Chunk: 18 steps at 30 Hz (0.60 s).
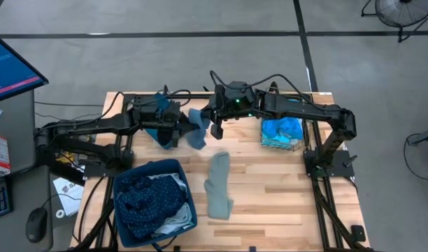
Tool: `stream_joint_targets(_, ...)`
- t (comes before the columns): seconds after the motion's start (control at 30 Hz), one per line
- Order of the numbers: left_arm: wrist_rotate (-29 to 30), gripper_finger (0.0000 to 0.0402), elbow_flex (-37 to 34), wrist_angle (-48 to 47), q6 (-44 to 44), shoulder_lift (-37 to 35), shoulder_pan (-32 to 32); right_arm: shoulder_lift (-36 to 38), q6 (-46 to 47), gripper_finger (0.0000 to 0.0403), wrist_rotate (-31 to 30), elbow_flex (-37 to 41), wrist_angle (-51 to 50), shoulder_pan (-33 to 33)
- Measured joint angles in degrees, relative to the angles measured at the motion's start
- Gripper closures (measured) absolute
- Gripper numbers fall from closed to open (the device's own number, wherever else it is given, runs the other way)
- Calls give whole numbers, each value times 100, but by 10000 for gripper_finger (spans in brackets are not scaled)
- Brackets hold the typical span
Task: Pick & Place Cloths
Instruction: Put the blue sock into the small blue bin
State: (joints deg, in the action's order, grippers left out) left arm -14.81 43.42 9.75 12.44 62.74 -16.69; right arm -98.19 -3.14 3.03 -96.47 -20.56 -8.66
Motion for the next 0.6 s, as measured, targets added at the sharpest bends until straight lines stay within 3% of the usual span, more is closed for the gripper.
stream_joint_targets(0.13,247,395,0,223,-5,-63,0,0,15,388,-1,-4,13,39)
stream_joint_targets(0.33,877,401,0,379,-290,-509,-15,180,-7,352,-150,-434,-358,31)
stream_joint_targets(0.6,2738,401,9,-550,-1411,-1530,-22,695,-31,332,-761,-778,-1405,-8)
